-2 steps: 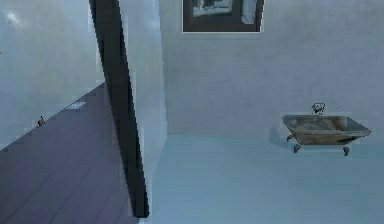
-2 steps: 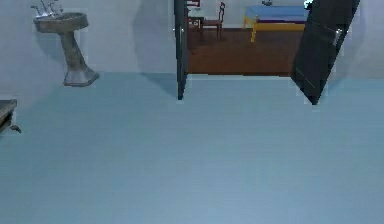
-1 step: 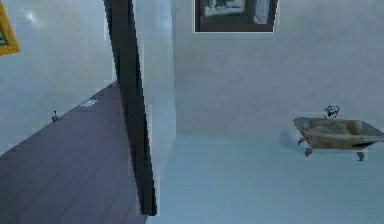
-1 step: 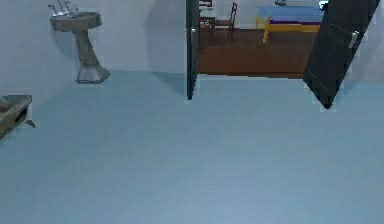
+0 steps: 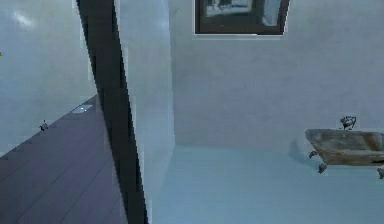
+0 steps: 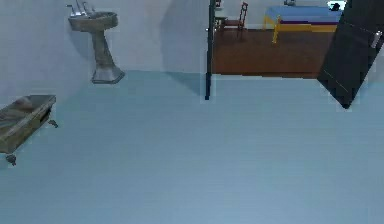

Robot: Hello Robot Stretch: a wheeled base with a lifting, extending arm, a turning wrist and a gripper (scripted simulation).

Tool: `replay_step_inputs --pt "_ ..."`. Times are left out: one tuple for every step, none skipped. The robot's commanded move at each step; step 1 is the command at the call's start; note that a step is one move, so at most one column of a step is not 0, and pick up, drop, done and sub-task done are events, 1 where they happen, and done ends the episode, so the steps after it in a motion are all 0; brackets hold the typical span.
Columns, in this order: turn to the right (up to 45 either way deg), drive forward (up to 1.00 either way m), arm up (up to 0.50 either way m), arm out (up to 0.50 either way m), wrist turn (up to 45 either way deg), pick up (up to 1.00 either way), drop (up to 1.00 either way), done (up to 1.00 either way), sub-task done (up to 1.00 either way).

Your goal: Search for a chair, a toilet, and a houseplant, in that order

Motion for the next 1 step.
replay_step_inputs --pt "-33.0 0.00 0.00 0.00 0.0 0.00 0.00 0.00 0.00"
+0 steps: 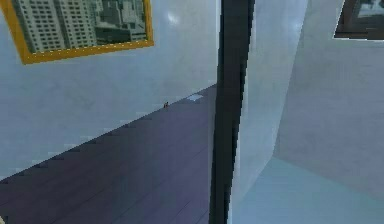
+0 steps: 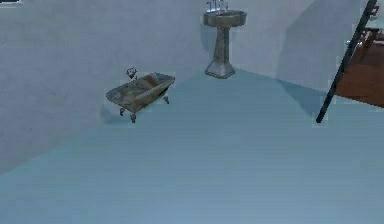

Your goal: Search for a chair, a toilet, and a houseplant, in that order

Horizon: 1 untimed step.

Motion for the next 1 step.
replay_step_inputs --pt "-3.0 0.00 0.00 0.00 0.0 0.00 0.00 0.00 0.00"
